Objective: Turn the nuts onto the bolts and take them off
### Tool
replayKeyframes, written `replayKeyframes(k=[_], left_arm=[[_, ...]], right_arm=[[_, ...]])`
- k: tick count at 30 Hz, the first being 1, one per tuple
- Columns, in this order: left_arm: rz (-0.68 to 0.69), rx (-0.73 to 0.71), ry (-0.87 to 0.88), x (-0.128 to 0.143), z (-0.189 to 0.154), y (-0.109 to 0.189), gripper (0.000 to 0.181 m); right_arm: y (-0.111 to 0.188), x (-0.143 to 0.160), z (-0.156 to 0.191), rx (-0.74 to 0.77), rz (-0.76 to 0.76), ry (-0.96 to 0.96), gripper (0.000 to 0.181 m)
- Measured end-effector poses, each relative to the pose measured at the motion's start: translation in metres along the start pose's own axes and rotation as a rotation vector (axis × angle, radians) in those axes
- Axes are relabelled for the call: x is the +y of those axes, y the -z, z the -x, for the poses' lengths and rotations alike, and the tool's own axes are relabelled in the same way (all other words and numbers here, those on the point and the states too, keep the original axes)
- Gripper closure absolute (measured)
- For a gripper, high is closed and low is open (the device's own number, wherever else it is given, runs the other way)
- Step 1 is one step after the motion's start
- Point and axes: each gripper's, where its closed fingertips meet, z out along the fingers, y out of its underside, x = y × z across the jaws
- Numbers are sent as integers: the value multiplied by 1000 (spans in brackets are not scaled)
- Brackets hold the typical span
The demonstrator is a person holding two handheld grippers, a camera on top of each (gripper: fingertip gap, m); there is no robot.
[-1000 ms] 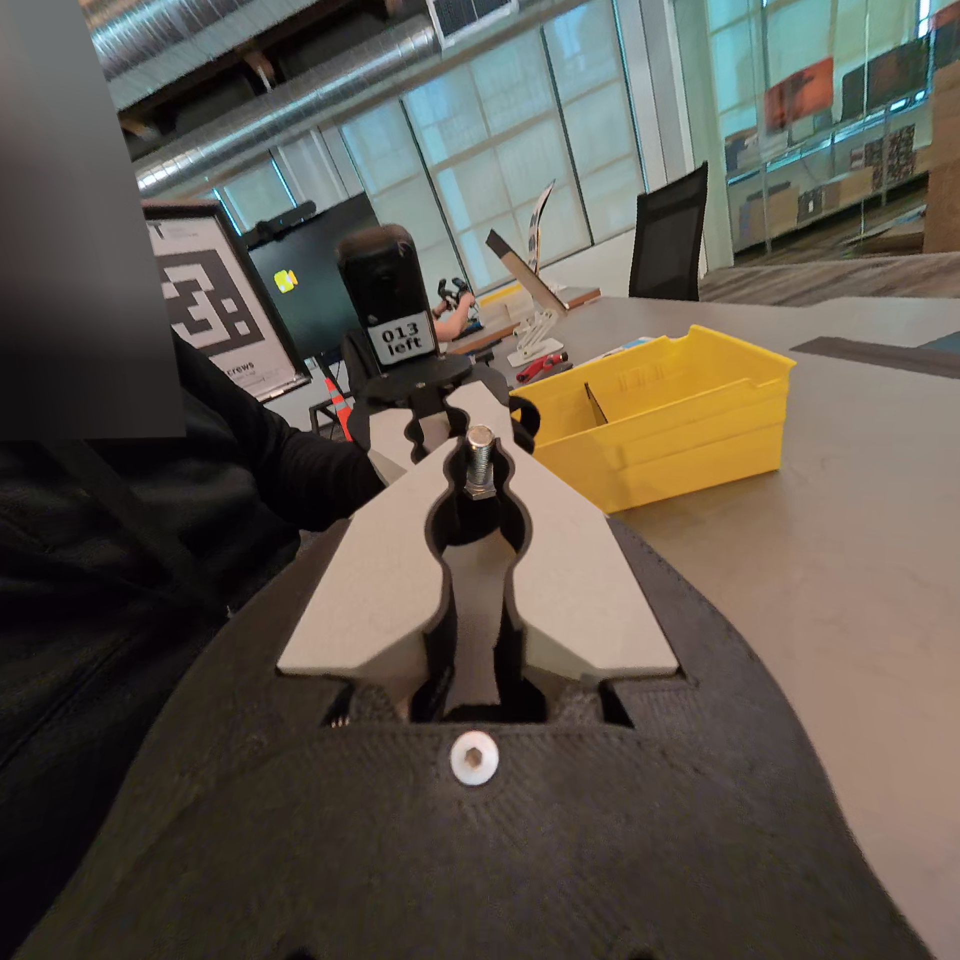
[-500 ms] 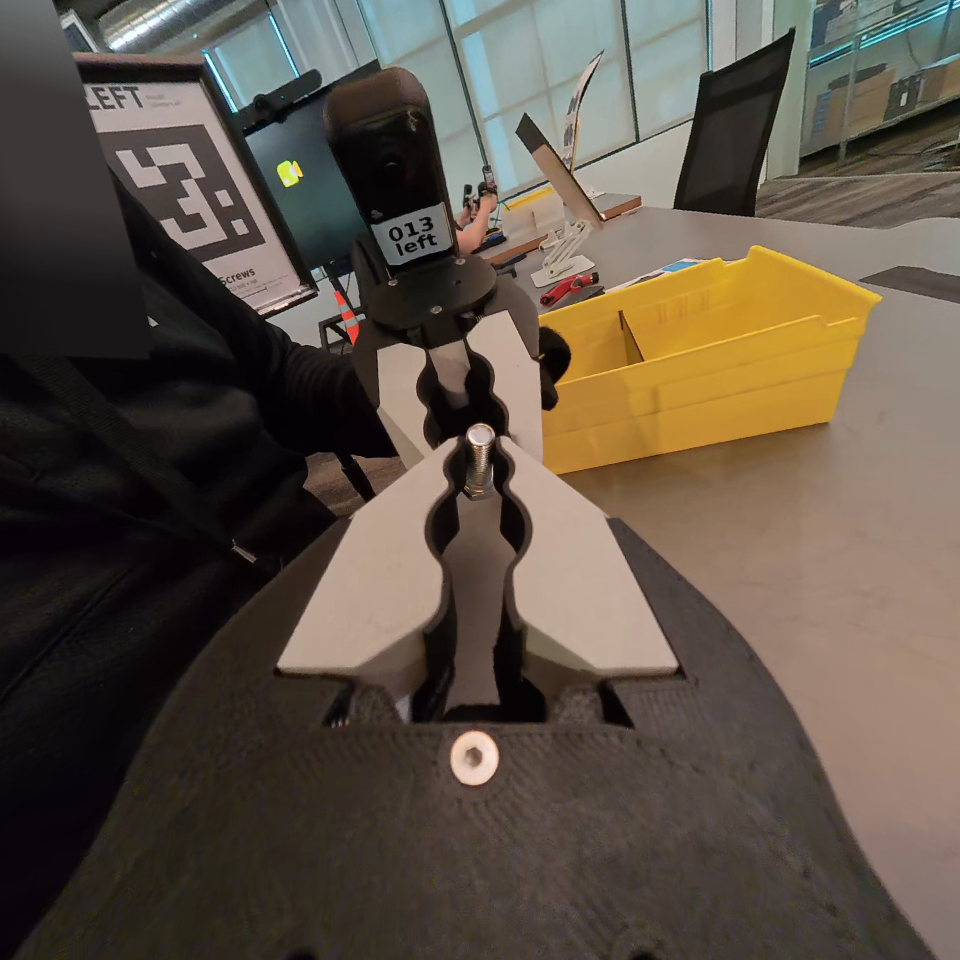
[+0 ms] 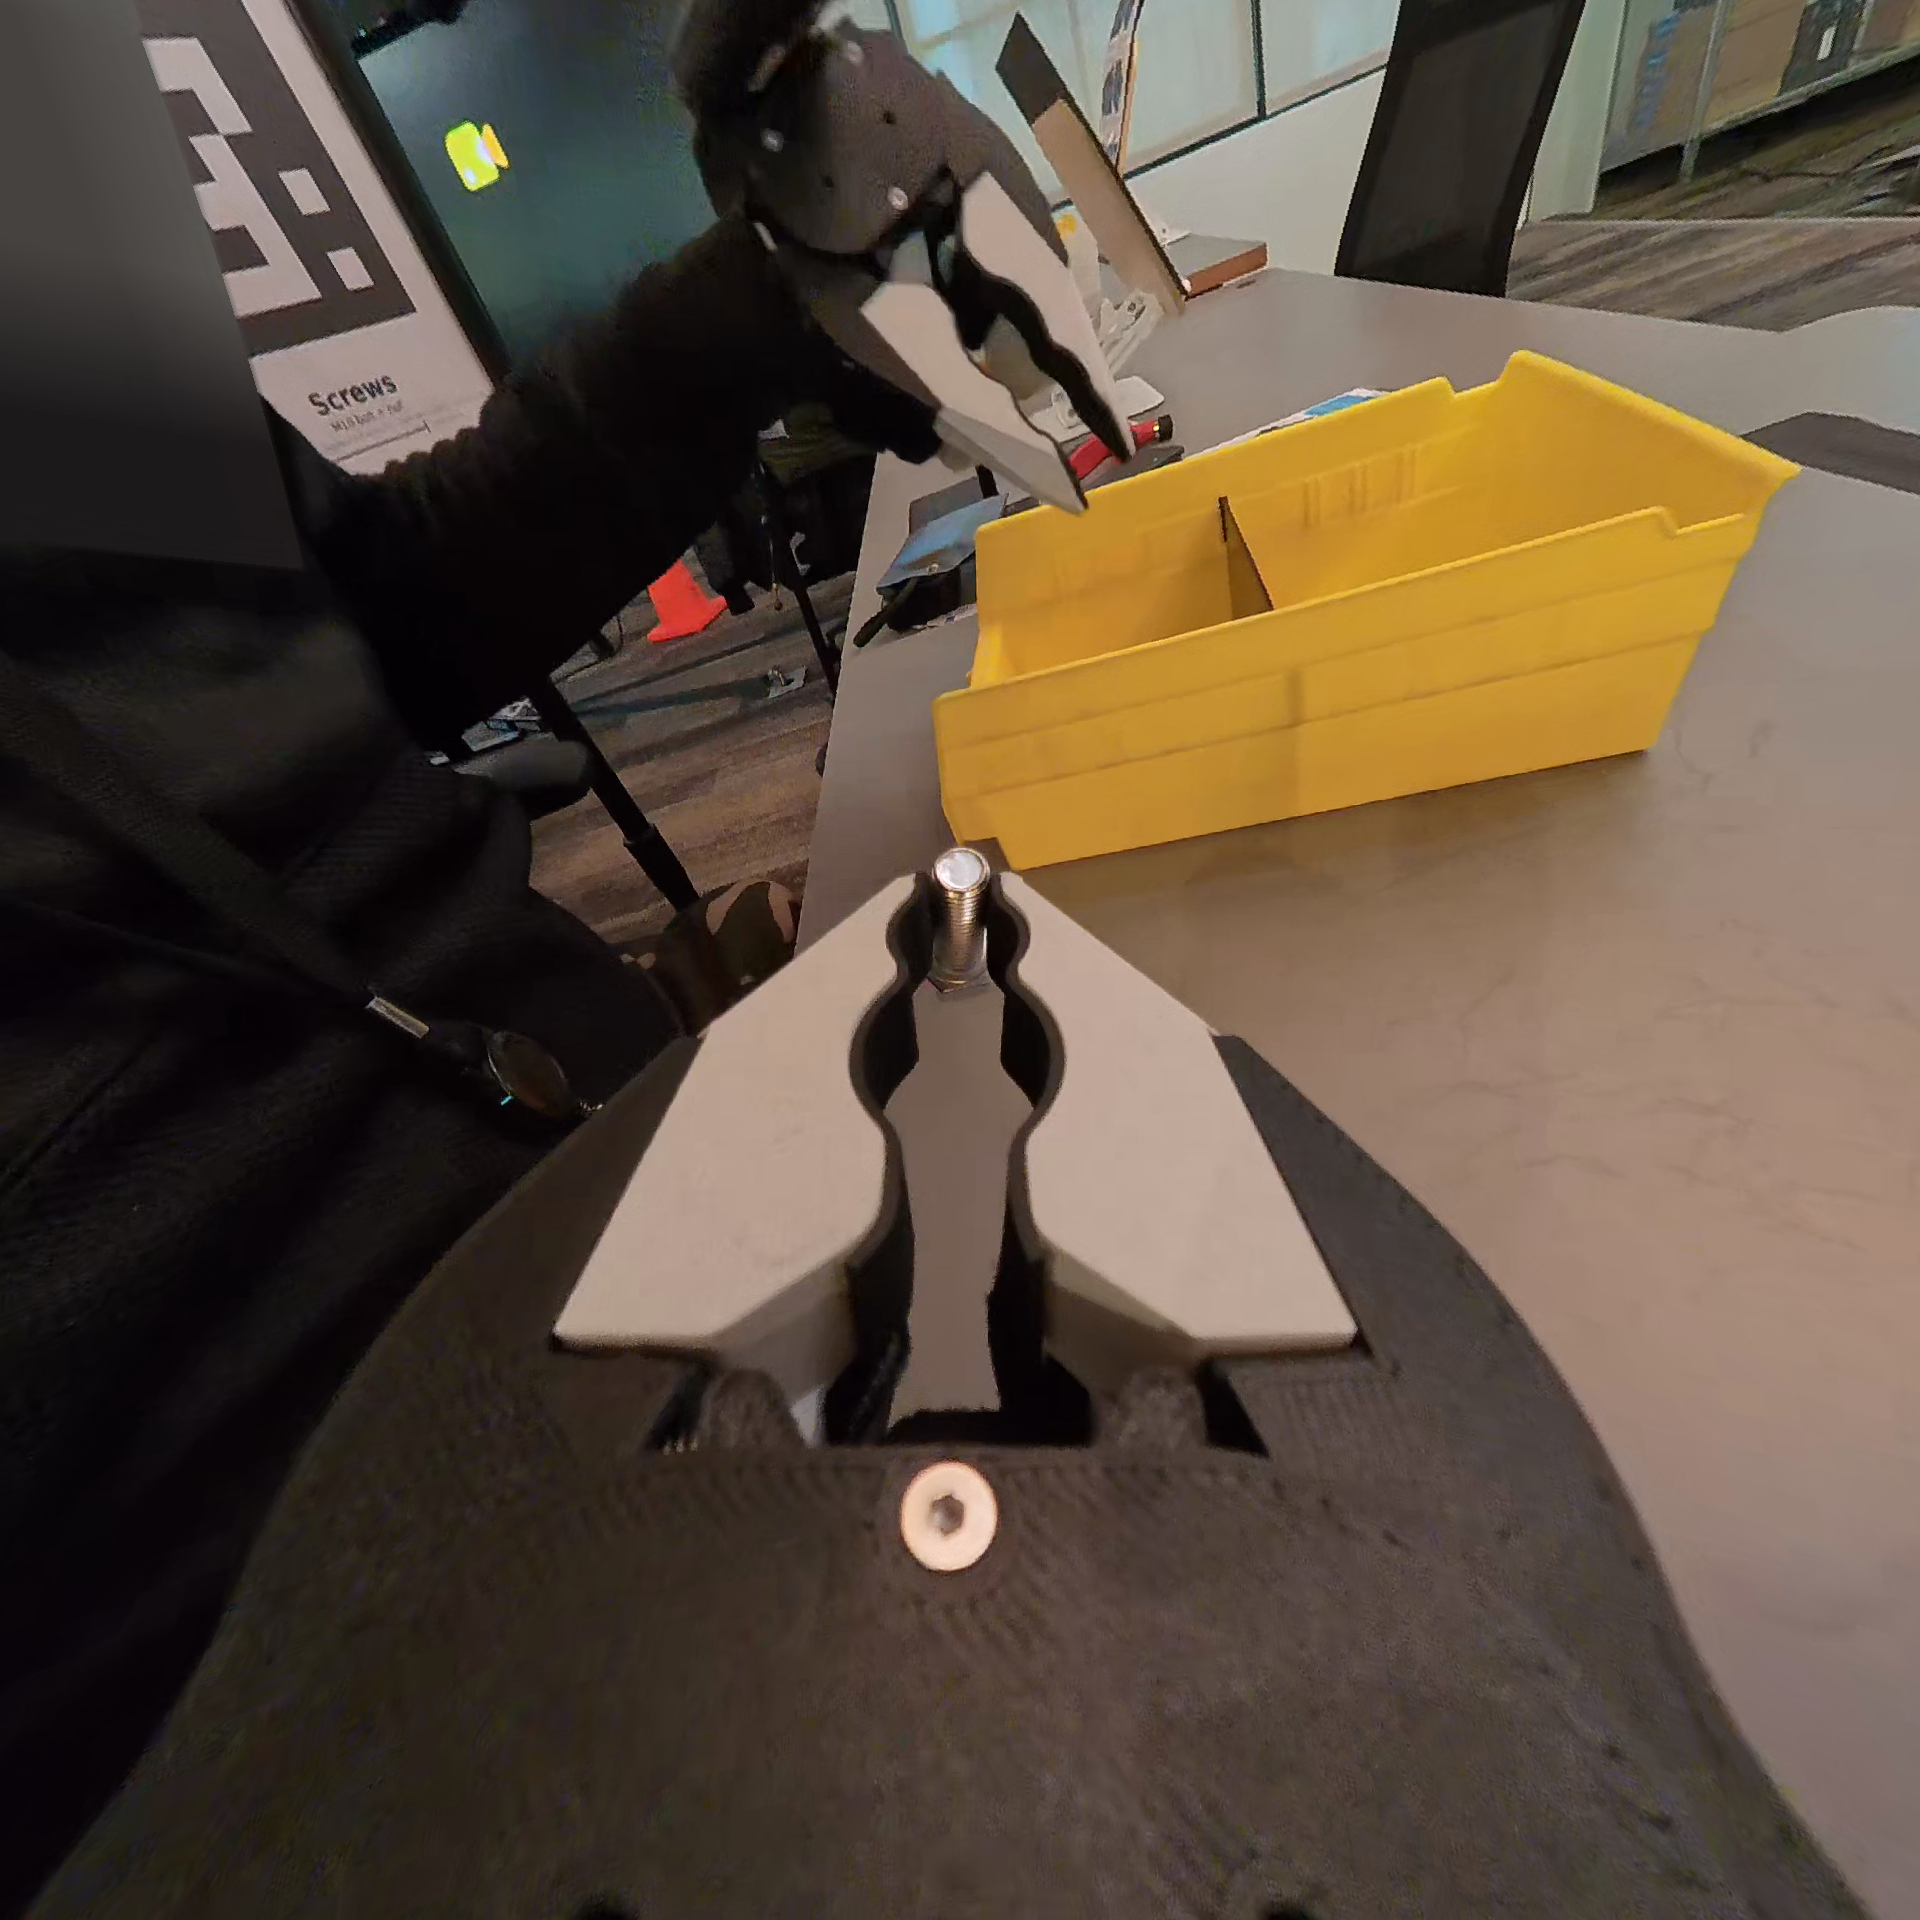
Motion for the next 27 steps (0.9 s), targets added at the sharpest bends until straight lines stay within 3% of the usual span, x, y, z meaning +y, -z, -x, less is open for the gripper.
replayKeyframes(k=[3, 10, 17, 27], left_arm=[[131, 77, 39, 41, 1, -24, 159], [459, 165, 27, 102, -5, -64, 167], [560, 195, 34, 127, -2, -78, 169], [581, 242, 67, 134, -11, -86, 178]], right_arm=[[-3, 3, 1, 4, 19, 9, 173], [-5, 8, 0, 8, 39, 10, 174], [-4, 9, 0, 0, 35, 5, 173], [-2, 9, -2, -2, 26, -1, 173]])
